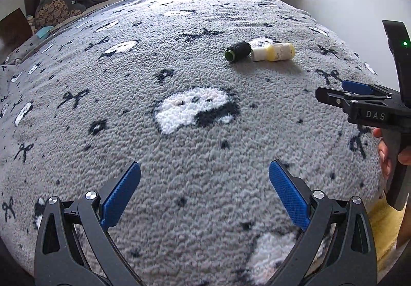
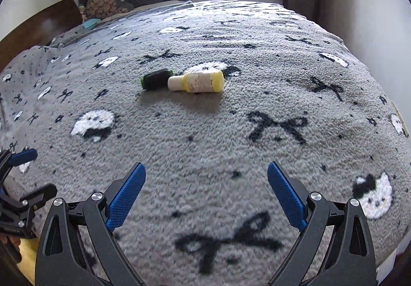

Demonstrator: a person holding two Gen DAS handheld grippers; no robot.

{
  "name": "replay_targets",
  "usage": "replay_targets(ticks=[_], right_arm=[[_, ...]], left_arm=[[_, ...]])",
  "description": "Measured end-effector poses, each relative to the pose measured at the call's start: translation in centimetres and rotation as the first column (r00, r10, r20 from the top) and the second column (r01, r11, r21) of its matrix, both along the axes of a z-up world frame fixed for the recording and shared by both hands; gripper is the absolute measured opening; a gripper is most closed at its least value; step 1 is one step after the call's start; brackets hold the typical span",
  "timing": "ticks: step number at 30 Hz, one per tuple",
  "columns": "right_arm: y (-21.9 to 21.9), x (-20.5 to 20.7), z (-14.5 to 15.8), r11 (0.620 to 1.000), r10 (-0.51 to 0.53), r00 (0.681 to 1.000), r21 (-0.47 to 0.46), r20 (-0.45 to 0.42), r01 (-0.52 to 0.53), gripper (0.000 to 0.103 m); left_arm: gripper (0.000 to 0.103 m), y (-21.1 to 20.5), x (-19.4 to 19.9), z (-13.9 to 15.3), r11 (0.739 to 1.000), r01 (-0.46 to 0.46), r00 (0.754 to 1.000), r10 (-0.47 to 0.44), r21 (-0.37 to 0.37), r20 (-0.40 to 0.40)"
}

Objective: Collect trash
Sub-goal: 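Raise both tools back over the bed toward the spool and bottle, then grasp the black thread spool with the left tool while the right tool grasps the yellow bottle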

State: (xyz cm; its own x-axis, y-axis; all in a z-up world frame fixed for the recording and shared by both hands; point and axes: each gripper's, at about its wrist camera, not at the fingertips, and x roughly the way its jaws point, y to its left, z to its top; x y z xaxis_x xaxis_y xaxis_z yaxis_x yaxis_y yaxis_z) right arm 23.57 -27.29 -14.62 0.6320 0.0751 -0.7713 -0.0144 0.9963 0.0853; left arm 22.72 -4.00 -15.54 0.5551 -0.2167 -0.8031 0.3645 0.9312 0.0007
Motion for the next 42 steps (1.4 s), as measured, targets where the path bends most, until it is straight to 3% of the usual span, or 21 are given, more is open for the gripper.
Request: replay_targets(ticks=[6, 16, 20, 21, 26, 40, 42], right_arm=[[1.2, 5.2, -1.4, 1.0, -0.024, 1.0, -0.008, -0.013, 0.024, 0.096], [2.9, 10.9, -2.8, 0.997, -0.06, 0.997, -0.041, -0.051, 0.058, 0.096], [3.0, 11.7, -2.8, 0.997, -0.062, 0.997, -0.058, -0.041, 0.06, 0.094], [2.9, 11.7, -2.7, 0.997, -0.057, 0.998, -0.051, -0.039, 0.055, 0.085], [0.9, 11.2, -1.9, 0.999, -0.03, 0.999, -0.042, -0.023, 0.029, 0.085], [-6.1, 10.0, -0.1, 0.997, -0.073, 0.997, -0.039, 0.013, 0.074, 0.085], [-6.5, 9.9, -0.1, 0.997, -0.072, 0.997, -0.038, 0.011, 0.072, 0.085]], left_arm=[[0.095, -1.1, 4.3, -0.8, 1.0, 0.02, 1.0, -0.019, 0.018, -0.005], [0.095, -1.7, 7.7, -0.7, 0.999, 0.05, 0.999, -0.05, -0.001, 0.008], [0.095, -2.2, 8.8, -0.7, 0.998, 0.058, 0.998, -0.058, -0.004, 0.007], [0.095, -2.4, 9.1, -0.7, 0.998, 0.063, 0.998, -0.063, -0.005, 0.006], [0.094, -4.8, 11.1, -0.6, 0.995, 0.099, 0.995, -0.099, -0.004, 0.012], [0.063, -11.2, 16.9, -2.3, 0.992, 0.122, 0.992, -0.122, -0.002, -0.002], [0.042, -11.4, 17.0, -2.2, 0.992, 0.128, 0.992, -0.128, -0.009, -0.003]])
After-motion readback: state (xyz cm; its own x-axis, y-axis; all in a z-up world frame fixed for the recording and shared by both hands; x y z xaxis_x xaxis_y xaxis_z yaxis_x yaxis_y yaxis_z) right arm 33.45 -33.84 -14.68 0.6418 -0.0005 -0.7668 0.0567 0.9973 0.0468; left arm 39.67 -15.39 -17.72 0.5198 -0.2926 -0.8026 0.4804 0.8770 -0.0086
